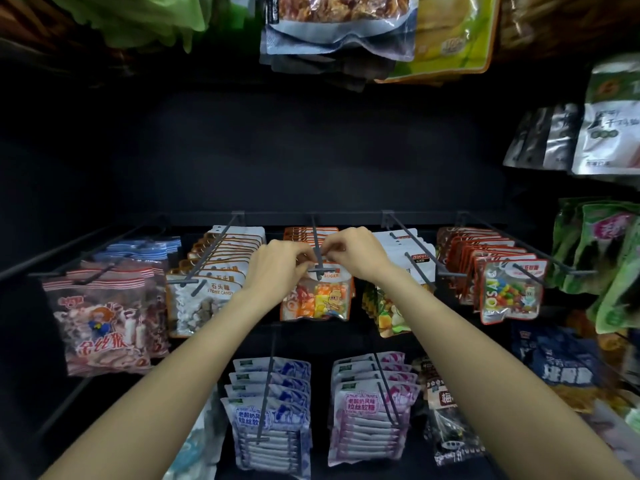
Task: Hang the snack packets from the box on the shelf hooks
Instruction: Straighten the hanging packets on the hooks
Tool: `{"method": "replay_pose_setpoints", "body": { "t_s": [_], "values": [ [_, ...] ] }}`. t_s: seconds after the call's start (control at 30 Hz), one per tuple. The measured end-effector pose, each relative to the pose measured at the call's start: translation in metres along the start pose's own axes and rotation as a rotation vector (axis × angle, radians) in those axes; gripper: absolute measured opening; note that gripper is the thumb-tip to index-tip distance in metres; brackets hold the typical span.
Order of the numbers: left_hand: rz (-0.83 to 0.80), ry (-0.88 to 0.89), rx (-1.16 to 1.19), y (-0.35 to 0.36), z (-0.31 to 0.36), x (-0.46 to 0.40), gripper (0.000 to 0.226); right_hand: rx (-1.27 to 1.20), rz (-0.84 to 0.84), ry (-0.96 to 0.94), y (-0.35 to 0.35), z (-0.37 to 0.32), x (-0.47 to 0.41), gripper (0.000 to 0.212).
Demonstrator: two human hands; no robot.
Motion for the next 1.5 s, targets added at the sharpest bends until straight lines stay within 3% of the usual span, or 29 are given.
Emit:
{"method": "replay_pose_setpoints", "body": {
  "t_s": [0.23,0.37,0.53,0.67,1.13,1.3,1.4,1.5],
  "values": [
    [-0.005,0.019,0.015,0.008,0.0,-0.002,0.014,-0.047,-0.105,0.024,-0.009,-0.002,-0.006,0.014],
    [-0.007,0.035,-0.027,0.009,0.005,0.003,0.021,0.059,-0.084,0.039,-0.007,-0.003,-0.017,0.03],
    [0.03,0.122,-0.054,0.02,0.006,0.012,0.038,0.087,-0.287,0.112,0.007,0.006,-0.018,0.042],
    [-0.066,0.179,-0.149,0.028,0.007,0.015,0.054,0.015,-0.248,0.096,0.005,0.007,-0.007,0.041],
    [-0.178,0.222,-0.181,0.025,0.014,-0.003,0.061,-0.102,-0.213,0.1,-0.007,-0.001,-0.009,0.039],
    [-0.26,0.249,-0.133,0.027,0.013,-0.011,0.06,0.01,-0.256,0.134,-0.005,-0.001,-0.025,0.041],
    [-0.236,0.24,-0.126,0.028,0.012,-0.012,0.057,0.1,-0.371,0.125,0.004,-0.002,-0.026,0.04],
    [-0.207,0.226,-0.111,0.029,0.011,-0.011,0.054,0.084,-0.333,0.12,0.002,-0.003,-0.023,0.042]
  ]
}}
Point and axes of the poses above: each hand's wrist, its own x-axis away from the middle knuckle, its own y-axis out of the palm, z = x × y, the point moved 2 cm from there along -x, towards the middle knuckle, and after that the axes turned 15 degrees about -x, right-handed, at the moved point
